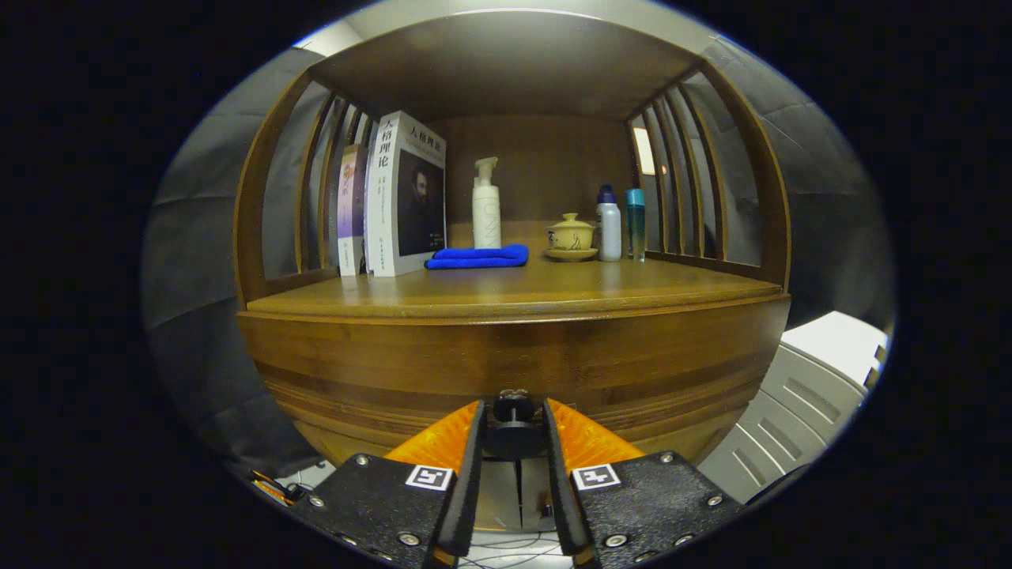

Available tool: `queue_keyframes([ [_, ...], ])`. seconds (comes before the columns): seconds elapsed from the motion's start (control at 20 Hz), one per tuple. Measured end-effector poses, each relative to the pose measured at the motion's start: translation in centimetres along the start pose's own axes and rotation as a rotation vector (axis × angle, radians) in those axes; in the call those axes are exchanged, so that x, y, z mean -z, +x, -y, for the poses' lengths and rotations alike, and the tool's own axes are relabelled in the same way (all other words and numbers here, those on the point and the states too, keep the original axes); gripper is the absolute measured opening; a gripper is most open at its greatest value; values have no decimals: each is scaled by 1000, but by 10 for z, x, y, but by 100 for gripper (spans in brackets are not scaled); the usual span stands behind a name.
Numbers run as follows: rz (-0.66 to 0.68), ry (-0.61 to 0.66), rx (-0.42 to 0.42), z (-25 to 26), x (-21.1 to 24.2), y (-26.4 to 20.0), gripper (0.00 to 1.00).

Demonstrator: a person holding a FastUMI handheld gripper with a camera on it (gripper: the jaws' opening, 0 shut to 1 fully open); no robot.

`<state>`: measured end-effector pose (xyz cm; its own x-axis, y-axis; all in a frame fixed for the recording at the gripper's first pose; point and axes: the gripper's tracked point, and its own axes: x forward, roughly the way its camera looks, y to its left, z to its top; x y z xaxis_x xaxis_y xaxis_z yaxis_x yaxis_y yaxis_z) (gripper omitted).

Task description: Pull open the drawer, take out the items inside it, and place them on the countertop above the cabinet.

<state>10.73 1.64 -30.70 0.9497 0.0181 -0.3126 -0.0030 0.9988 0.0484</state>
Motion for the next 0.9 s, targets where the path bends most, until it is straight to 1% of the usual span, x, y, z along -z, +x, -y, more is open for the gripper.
queue_keyframes([
  [0.15, 12, 28, 4, 2, 0, 0, 37],
  [0.35, 4, -55, 13, 1, 1, -1, 31],
  [0.45, -2, -49, 11, 1, 2, -5, 27],
  [0.9, -6, -40, 13, 7, 10, -54, 27],
])
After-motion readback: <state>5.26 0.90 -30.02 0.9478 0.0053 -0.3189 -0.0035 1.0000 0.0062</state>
